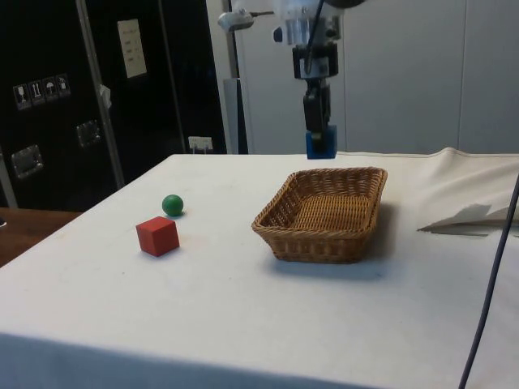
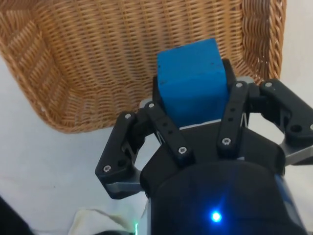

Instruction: Place all non-red objects into the basket.

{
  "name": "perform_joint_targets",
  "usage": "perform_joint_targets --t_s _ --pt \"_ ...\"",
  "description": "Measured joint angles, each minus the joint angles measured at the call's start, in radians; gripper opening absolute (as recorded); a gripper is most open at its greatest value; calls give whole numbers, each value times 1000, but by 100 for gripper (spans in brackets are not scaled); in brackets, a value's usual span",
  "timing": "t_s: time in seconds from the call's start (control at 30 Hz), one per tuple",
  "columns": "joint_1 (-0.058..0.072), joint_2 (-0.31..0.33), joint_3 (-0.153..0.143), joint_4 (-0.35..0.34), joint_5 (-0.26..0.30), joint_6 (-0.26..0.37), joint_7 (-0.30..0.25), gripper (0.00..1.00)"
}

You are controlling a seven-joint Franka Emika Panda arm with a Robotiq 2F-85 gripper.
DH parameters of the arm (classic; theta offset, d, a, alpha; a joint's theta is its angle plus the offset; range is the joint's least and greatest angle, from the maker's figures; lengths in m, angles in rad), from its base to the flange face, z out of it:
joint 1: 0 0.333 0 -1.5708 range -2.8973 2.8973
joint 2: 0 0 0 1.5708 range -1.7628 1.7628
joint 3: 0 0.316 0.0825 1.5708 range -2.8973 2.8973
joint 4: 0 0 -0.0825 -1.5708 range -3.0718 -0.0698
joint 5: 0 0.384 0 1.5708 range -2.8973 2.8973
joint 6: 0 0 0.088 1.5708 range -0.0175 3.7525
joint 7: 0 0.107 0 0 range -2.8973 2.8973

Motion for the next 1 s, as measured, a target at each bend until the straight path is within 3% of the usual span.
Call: perform_joint_targets --t_s 0.5,1.0 --pt "0 124 0 -49 27 166 -8 1" --pt "0 178 5 -67 38 232 -5 1"
